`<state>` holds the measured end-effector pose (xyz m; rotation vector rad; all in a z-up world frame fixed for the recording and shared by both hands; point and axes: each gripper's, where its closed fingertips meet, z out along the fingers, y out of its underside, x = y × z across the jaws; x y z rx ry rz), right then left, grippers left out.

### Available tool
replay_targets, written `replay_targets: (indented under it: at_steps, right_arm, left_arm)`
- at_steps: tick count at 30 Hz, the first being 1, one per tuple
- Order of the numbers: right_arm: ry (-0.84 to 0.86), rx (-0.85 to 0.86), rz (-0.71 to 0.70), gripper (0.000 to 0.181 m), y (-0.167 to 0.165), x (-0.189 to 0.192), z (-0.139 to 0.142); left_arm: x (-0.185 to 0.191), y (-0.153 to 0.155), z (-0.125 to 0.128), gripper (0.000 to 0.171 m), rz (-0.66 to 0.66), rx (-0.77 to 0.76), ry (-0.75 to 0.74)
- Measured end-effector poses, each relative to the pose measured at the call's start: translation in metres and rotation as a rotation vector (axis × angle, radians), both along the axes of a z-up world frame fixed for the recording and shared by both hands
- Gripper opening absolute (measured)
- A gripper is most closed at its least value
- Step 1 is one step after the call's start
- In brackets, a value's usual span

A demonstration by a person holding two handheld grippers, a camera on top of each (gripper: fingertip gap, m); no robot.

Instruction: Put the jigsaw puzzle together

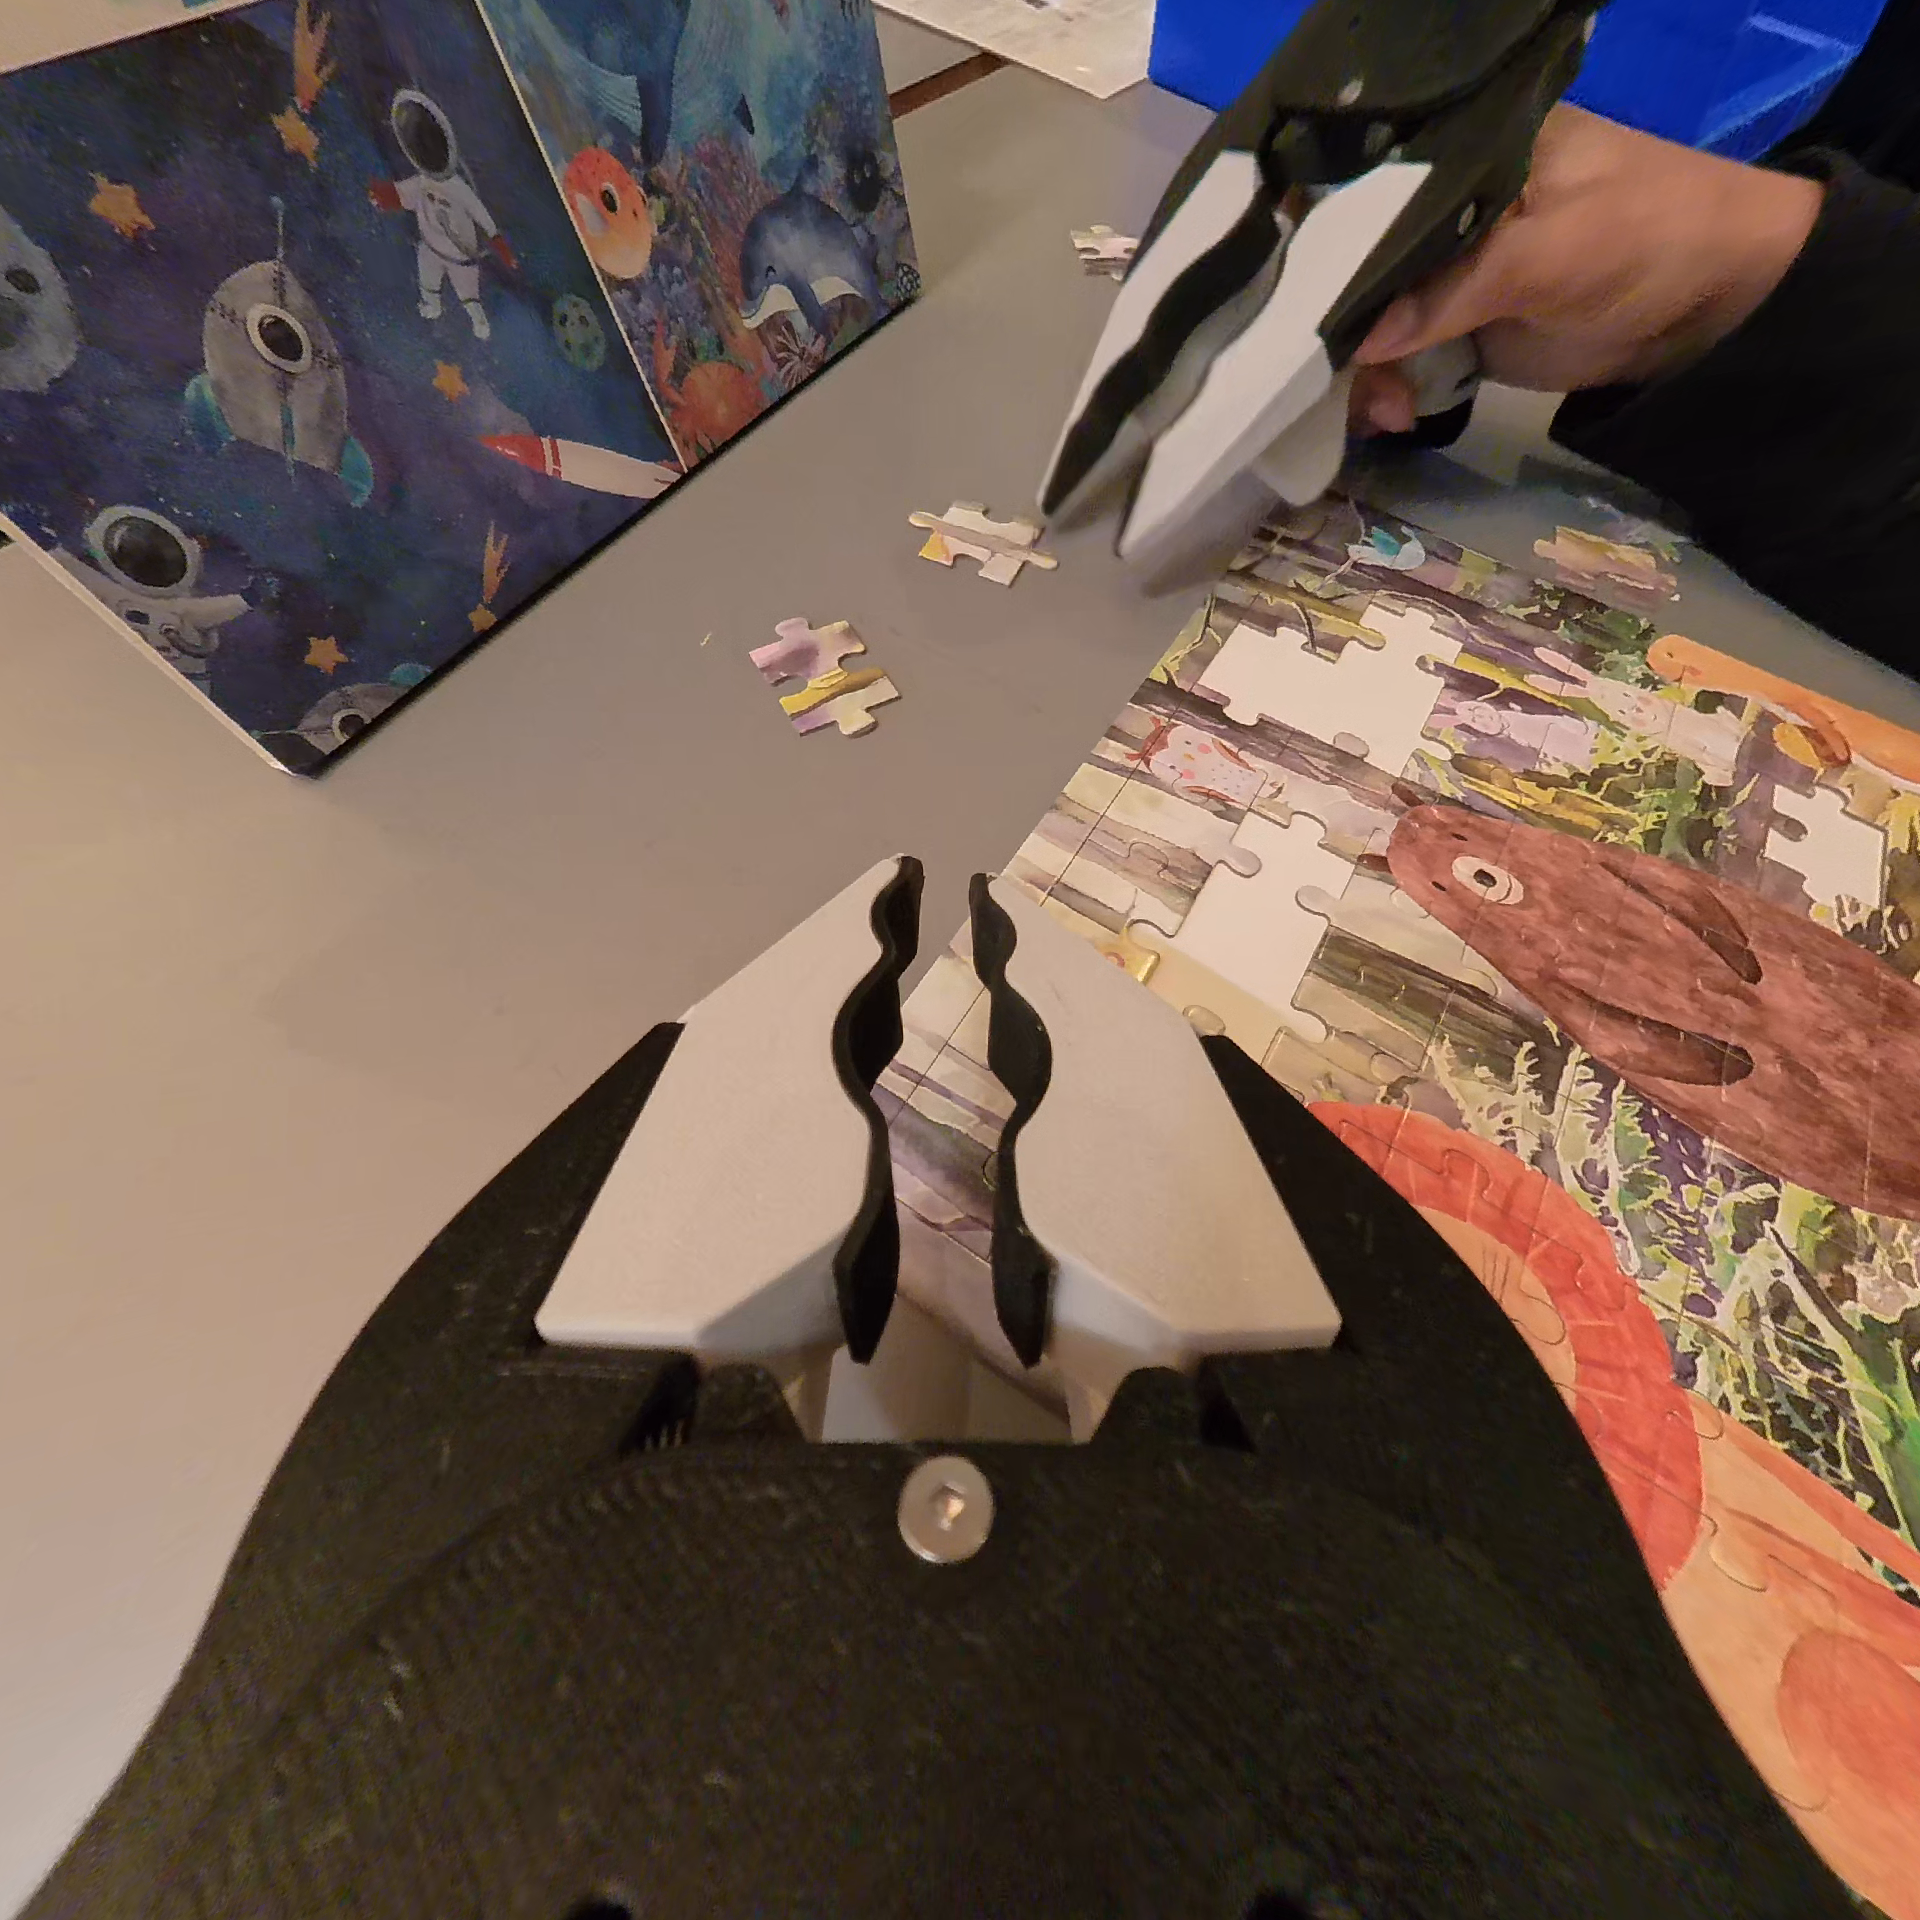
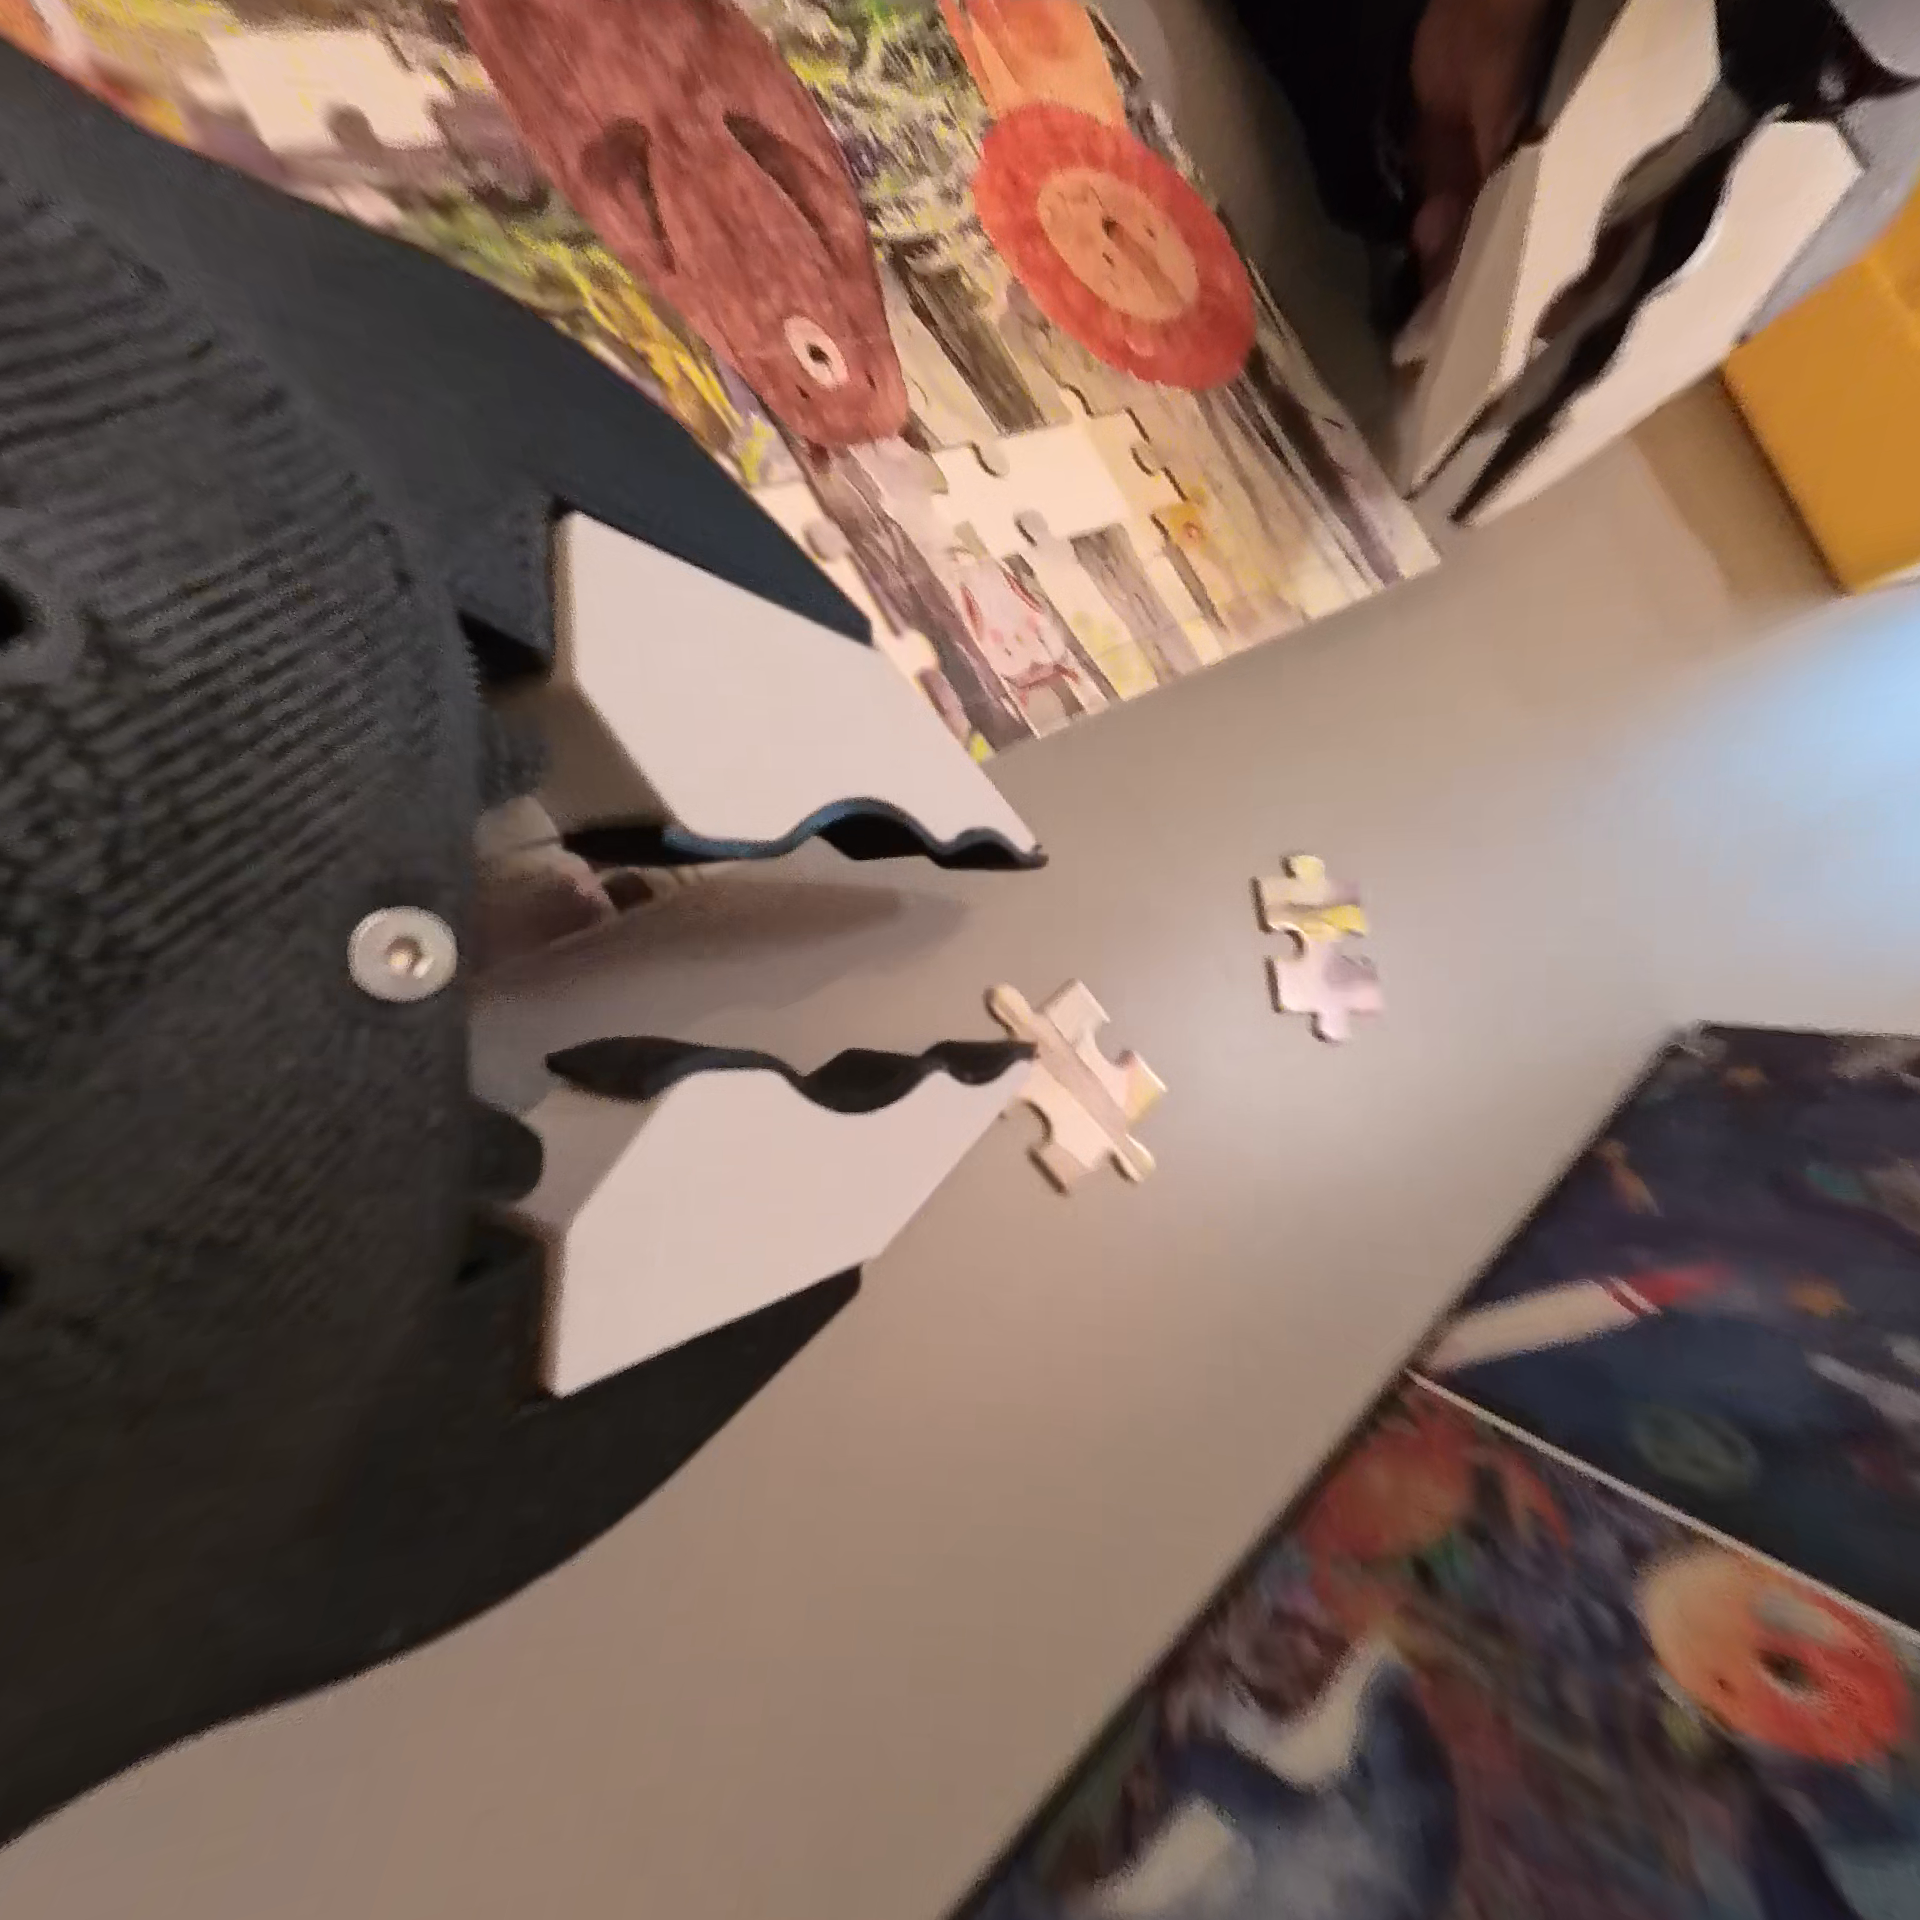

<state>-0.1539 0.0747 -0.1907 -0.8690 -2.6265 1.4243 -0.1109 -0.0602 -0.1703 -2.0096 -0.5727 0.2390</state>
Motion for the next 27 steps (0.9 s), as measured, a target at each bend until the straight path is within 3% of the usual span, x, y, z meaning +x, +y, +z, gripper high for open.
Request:
replay_targets:
  at_steps: [2,5,9,18,27]
  right_arm:
    - [0.093,-0.006,-0.047,0.029,0.004,-0.010,0.009]
    - [0.168,0.061,-0.077,0.041,0.009,-0.020,0.006]
    - [0.190,0.187,0.021,0.058,0.004,-0.021,-0.016]
    - [0.161,0.182,0.068,0.024,0.004,-0.013,-0.018]
    - [0.155,0.217,0.116,0.021,-0.001,0.001,-0.017]
  left_arm:
    - [0.000,0.000,0.000,0.007,0.000,0.001,0.000]
    - [0.000,0.000,0.000,0.007,0.000,0.002,-0.003]
    - [0.000,0.000,0.000,0.007,0.000,0.006,-0.008]
    - [0.000,0.000,0.000,0.007,-0.001,0.008,-0.016]
    - [0.001,0.001,-0.001,0.007,-0.005,-0.003,-0.007]
